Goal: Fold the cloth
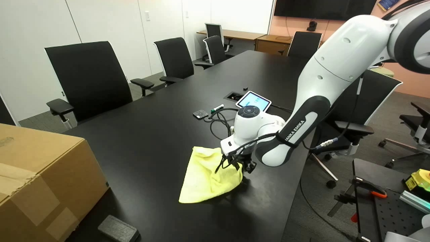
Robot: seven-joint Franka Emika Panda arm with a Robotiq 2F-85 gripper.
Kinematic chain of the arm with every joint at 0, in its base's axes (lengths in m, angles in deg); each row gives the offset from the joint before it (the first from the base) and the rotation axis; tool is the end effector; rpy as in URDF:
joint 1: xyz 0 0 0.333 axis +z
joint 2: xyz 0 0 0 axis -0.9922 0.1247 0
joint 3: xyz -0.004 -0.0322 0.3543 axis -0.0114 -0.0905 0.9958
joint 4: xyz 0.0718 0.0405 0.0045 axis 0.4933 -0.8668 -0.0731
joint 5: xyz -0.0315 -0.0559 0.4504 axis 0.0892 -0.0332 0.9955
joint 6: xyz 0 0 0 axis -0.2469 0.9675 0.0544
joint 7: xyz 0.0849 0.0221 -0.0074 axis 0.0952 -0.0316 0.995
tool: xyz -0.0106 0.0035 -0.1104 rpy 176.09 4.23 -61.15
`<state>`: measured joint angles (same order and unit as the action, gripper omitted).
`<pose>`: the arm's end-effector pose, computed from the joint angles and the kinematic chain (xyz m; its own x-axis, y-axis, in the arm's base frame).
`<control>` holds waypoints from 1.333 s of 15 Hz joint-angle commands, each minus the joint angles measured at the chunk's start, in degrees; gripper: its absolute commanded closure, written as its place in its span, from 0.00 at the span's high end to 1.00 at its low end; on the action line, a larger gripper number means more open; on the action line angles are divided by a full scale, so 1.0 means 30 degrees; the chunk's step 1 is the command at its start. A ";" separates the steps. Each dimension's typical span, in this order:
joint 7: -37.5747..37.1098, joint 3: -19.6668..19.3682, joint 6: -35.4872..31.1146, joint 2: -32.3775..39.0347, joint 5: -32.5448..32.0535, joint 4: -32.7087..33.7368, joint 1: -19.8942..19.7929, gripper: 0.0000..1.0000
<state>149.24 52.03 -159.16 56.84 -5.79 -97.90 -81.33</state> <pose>0.6770 0.0178 0.0054 -0.0659 0.9863 -0.1514 0.9953 0.0757 0.0600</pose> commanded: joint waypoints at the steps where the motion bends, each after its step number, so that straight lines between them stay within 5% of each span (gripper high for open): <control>1: -0.1995 -0.0543 0.0790 -0.1198 -0.0399 -0.0403 0.0758 0.09; 7: -0.4199 -0.0538 0.1375 -0.1549 -0.1163 0.1007 0.2019 0.09; 13: -0.6314 -0.0454 0.1972 0.0121 -0.2369 0.4675 0.3970 0.09; 20: -1.2336 -0.1346 0.1872 0.3708 -0.2617 0.9774 0.6021 0.09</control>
<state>120.34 49.63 -154.35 62.11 -13.03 -77.26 -65.26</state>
